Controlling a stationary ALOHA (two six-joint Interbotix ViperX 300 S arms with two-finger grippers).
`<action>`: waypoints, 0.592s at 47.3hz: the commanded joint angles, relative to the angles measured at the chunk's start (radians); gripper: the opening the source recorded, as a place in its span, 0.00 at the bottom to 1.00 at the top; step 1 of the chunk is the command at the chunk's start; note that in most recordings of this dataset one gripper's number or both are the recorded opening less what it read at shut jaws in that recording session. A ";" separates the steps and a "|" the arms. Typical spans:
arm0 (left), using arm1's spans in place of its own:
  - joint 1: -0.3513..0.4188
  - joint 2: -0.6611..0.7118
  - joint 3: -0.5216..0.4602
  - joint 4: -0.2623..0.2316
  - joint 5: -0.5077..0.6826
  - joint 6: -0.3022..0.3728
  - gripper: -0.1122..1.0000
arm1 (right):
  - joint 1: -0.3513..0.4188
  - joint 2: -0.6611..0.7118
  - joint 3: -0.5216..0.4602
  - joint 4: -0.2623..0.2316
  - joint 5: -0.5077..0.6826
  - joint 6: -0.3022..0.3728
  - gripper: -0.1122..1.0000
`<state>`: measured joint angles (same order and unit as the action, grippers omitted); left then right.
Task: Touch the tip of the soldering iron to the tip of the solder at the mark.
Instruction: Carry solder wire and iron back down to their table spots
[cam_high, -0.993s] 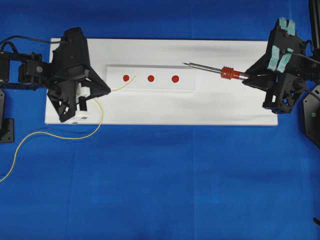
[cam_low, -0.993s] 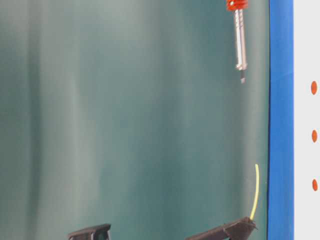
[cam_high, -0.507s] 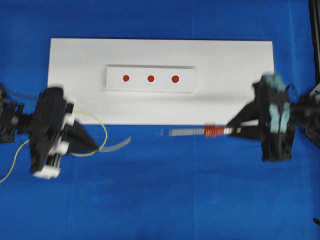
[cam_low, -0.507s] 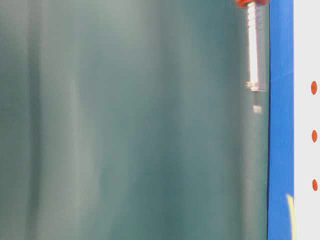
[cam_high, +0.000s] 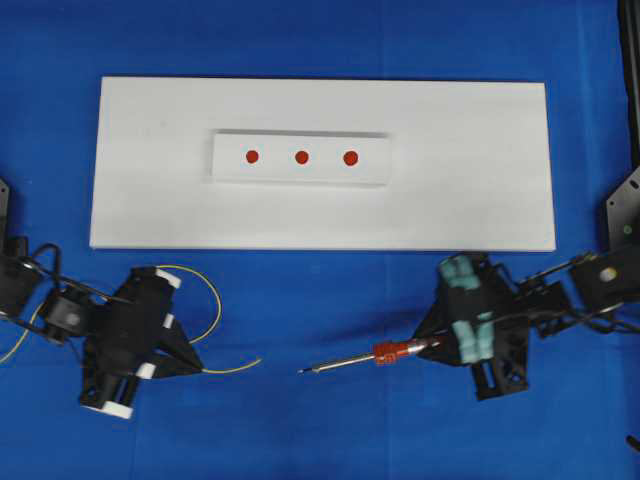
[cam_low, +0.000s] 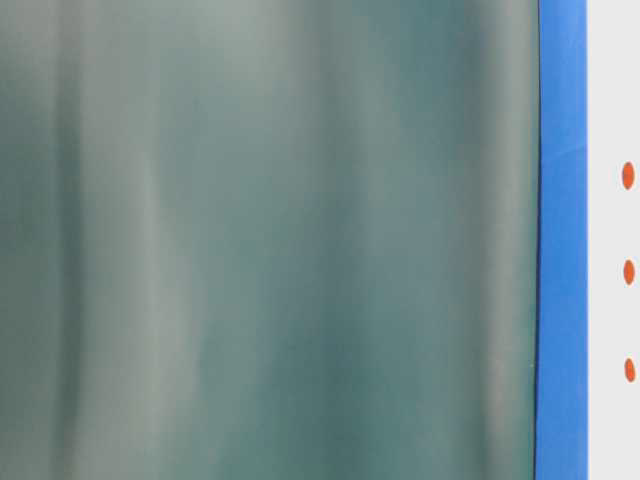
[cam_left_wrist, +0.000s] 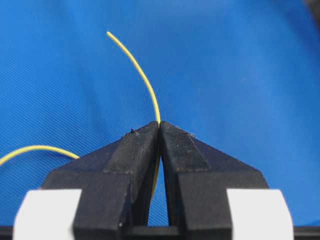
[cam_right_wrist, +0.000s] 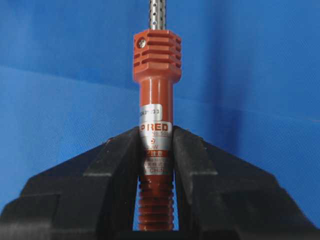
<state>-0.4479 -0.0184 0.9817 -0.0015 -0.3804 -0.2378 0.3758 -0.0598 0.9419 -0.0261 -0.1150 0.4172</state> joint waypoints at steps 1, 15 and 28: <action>0.003 0.049 -0.041 0.002 -0.012 0.009 0.12 | 0.002 0.038 -0.032 0.003 -0.017 -0.002 0.16; 0.005 0.084 -0.052 0.000 -0.008 0.049 0.12 | 0.005 0.106 -0.044 0.015 -0.028 -0.002 0.16; 0.003 0.086 -0.060 0.000 0.035 0.038 0.17 | 0.006 0.107 -0.046 0.028 -0.020 0.003 0.17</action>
<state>-0.4449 0.0782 0.9403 -0.0015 -0.3482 -0.1948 0.3774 0.0537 0.9127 -0.0061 -0.1335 0.4172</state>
